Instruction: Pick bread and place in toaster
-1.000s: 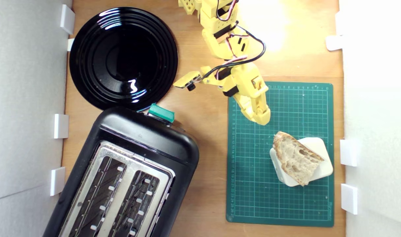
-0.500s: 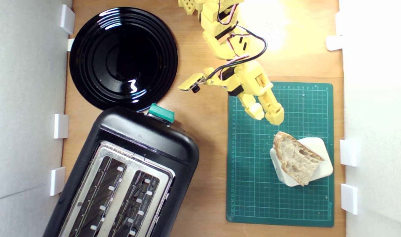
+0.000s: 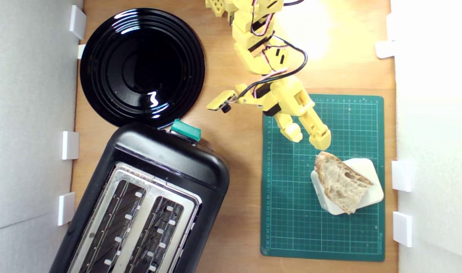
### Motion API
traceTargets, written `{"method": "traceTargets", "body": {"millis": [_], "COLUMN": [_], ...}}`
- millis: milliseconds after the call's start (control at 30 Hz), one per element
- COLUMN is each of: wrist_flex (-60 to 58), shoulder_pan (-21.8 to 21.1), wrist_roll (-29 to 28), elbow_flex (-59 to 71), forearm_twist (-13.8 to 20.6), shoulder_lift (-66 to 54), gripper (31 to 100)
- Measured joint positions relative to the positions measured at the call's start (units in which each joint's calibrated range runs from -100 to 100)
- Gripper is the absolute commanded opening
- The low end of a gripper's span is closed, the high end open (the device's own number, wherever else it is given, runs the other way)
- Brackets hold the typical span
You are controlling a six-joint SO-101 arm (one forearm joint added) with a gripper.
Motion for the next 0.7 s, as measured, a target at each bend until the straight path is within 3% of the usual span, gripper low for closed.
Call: {"method": "traceTargets", "body": {"millis": [700], "wrist_flex": [0.0], "shoulder_pan": [-2.0], "wrist_roll": [0.0], "elbow_flex": [-6.6], "forearm_twist": [-0.6], "shoulder_lift": [3.9], "gripper": [92.2]}}
